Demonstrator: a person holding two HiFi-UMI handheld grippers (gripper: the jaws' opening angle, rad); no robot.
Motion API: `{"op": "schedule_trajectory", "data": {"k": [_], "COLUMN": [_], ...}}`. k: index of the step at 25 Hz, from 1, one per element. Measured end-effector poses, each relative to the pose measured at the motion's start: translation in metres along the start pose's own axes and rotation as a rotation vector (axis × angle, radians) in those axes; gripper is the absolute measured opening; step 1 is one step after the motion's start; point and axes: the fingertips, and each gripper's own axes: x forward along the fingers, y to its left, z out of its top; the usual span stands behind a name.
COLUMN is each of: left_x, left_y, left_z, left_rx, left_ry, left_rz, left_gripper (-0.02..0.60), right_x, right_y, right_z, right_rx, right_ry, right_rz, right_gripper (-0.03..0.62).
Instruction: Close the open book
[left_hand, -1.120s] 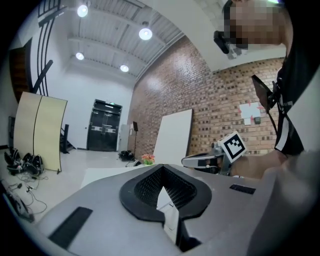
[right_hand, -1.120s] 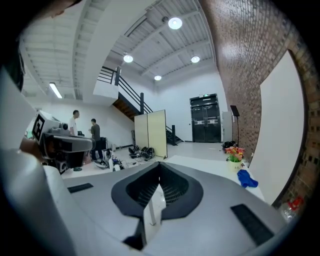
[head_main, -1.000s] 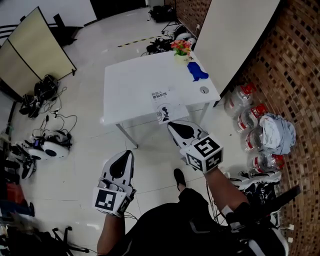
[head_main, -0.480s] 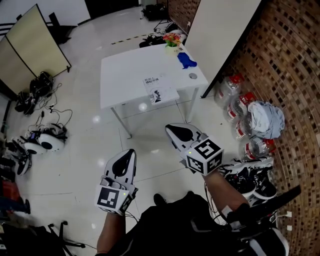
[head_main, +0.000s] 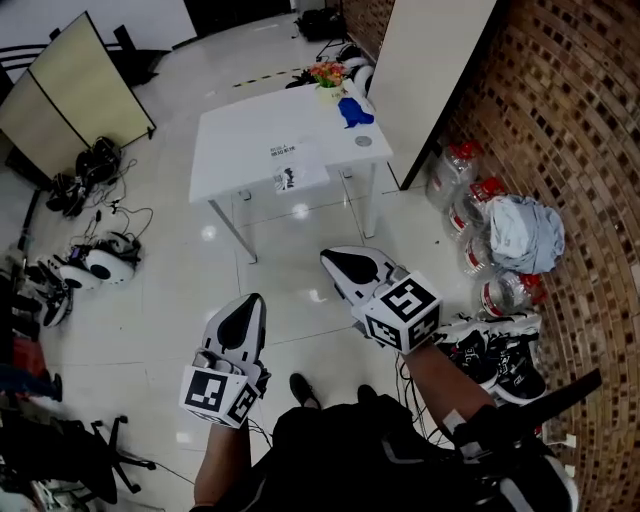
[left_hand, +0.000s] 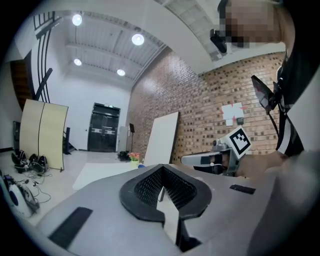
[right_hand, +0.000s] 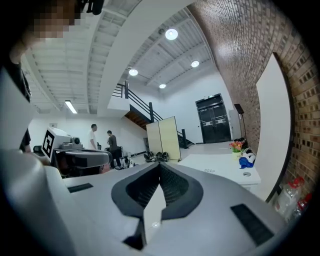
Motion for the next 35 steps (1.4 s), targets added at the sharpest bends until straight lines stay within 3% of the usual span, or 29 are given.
{"op": "schedule_trajectory", "data": {"k": [5, 23, 35], "left_x": [-0.018, -0.12, -0.135], "left_y": [-0.032, -0.03, -0.04], "left_z": [-0.007, -0.004, -0.006], "left_rx": [-0.007, 0.0, -0.009], "left_ry": [0.023, -0.031, -0.034], "left_rz": [0.018, 0.003, 0.013], "left_gripper": [-0.003, -0.003, -0.003], "right_x": [-0.034, -0.066, -0.074], "right_y": [0.017, 0.118, 0.122], "right_z": [0.002, 0.012, 0.011], "right_rx": [-0.015, -0.05, -0.049], "right_ry": [-0.006, -0.037, -0.034], "right_rz": [0.012, -0.06, -0.07], "right_gripper": [0.0, 0.0, 0.0]}}
